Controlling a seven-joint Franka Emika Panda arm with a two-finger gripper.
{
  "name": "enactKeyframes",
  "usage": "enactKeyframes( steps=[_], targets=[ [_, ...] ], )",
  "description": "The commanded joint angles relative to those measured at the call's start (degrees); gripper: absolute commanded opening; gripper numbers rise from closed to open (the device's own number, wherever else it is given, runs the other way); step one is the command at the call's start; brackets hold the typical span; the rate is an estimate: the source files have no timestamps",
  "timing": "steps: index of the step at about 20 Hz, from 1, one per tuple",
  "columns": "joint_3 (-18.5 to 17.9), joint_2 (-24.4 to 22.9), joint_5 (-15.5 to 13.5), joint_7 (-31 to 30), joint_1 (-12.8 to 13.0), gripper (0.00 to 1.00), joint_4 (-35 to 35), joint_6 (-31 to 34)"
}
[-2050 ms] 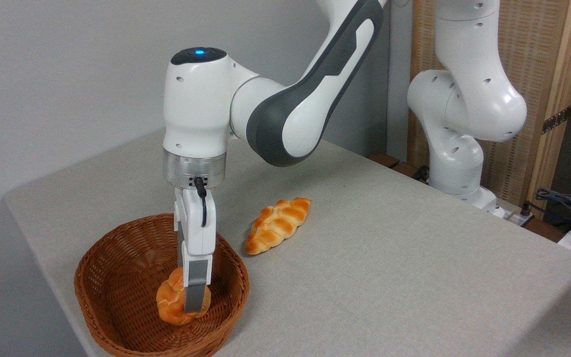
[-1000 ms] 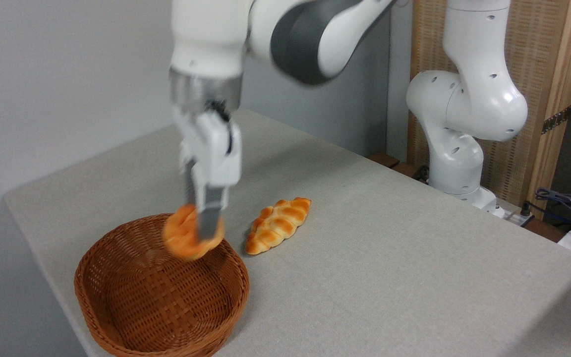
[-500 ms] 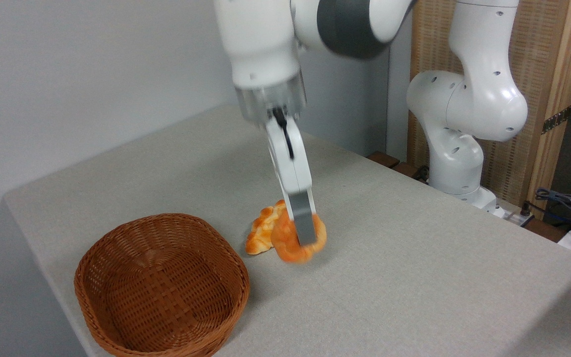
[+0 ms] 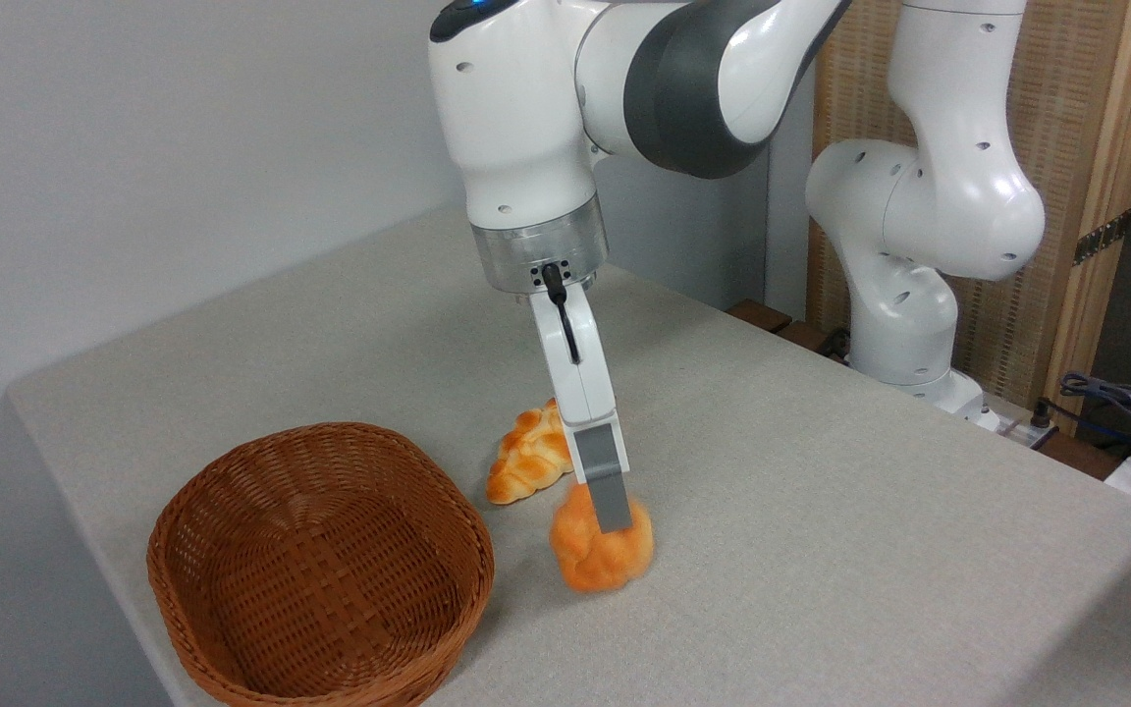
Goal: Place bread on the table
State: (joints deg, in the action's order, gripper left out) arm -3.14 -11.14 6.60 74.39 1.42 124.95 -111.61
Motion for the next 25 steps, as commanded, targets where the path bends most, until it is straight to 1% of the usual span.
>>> enactKeyframes(
  steps=[1,3,4,6,7,9,10,12,15,17,18,22,25],
  targets=[
    [-0.5,-0.5,0.5,0.5,1.2,1.00,0.4,-0.4],
    [-0.5,-0.5,-0.4,0.0,1.6,1.00,0.0,-0.3],
    [-0.5,-0.5,-1.7,-1.7,1.6,1.00,-0.4,-0.2],
    [-0.3,-0.2,-5.3,-6.9,1.6,1.00,-3.5,0.3],
    [0.2,0.4,-6.5,-10.3,1.6,1.00,-5.7,1.1],
    [0.9,1.5,-7.0,-18.3,1.7,1.00,-10.8,3.7],
    [2.7,2.6,-7.0,-22.4,1.9,1.00,-13.9,4.2],
    [3.8,5.9,-6.9,-30.3,1.9,1.00,-20.9,8.8],
    [5.9,11.2,-7.0,-35.0,1.6,1.00,-32.0,16.8],
    [6.8,12.6,-6.9,-40.1,1.6,1.00,-34.9,17.8],
    [7.1,12.8,-6.9,-41.3,1.5,1.00,-35.2,17.8],
    [7.0,12.8,-6.7,-40.6,1.5,1.00,-35.1,18.2],
    [6.7,12.5,-7.0,-37.2,1.2,1.00,-35.1,18.6]
  ],
)
